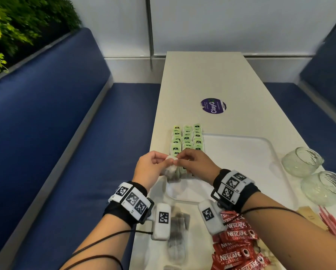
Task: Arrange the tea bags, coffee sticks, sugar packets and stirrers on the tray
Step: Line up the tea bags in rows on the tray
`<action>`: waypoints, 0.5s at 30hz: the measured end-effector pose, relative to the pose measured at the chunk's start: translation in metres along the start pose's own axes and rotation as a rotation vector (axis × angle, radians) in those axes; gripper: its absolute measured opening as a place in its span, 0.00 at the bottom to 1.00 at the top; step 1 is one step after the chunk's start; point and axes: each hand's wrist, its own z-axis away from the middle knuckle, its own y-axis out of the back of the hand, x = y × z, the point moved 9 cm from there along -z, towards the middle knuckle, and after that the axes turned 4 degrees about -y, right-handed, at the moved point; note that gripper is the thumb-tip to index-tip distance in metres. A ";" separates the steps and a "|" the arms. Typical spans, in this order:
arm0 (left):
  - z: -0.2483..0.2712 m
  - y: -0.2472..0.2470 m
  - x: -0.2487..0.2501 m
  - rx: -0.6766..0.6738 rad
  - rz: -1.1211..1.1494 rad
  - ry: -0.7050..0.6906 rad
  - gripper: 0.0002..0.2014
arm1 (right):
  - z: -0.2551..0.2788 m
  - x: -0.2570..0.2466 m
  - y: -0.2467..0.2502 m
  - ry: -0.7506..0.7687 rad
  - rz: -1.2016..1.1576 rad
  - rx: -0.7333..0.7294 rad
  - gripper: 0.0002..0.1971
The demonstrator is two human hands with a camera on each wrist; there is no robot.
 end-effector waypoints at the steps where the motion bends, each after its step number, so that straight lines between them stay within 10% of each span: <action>1: 0.001 -0.005 0.003 -0.019 -0.012 -0.009 0.09 | 0.002 -0.001 -0.003 -0.006 -0.033 -0.042 0.05; 15: 0.019 -0.045 0.025 -0.053 -0.327 -0.166 0.03 | 0.028 -0.004 0.023 0.014 0.056 0.120 0.08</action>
